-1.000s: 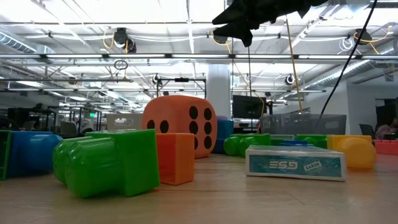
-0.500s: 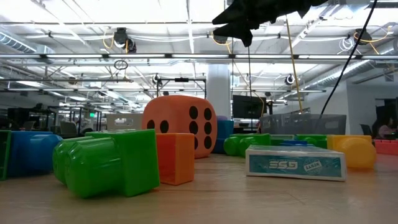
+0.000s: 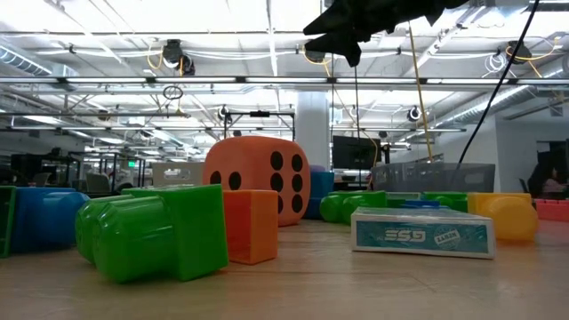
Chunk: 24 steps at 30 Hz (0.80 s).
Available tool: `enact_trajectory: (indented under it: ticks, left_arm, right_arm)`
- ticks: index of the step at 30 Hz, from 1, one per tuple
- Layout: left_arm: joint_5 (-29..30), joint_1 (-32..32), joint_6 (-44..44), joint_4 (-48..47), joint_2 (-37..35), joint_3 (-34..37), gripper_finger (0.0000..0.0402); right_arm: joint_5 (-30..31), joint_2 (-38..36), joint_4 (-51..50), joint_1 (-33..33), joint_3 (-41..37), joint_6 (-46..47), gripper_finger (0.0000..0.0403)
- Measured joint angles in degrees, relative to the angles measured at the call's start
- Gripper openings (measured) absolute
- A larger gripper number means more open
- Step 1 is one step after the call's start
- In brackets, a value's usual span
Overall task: Pick & Place Toys
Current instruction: Put the yellow game piece into the gray bin
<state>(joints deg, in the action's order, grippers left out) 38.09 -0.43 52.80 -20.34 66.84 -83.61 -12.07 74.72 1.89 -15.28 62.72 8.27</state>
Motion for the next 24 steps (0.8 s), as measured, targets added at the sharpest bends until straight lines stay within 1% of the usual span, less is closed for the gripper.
enact_trajectory:
  ticks: [4,6,20,24]
  left_arm:
    - [3.74,-1.68,-1.73,0.83,0.07,0.00,0.0047]
    - [4.56,-2.13,-1.90,0.71,0.07,0.00,0.0047]
    - [4.10,-2.31,-5.43,0.24,0.05,0.00,0.0047]
    - [3.89,-2.31,-5.46,-1.45,0.05,0.00,0.0047]
  right_arm:
    - [0.01,0.00,0.00,0.01,0.00,-0.02,0.0167]
    - [-0.01,0.00,0.00,0.00,0.01,0.00,0.0167]
    - [0.01,0.00,0.00,0.01,0.01,-0.01,0.0167]
    - [-0.01,0.00,0.00,0.01,0.00,-0.02,0.0167]
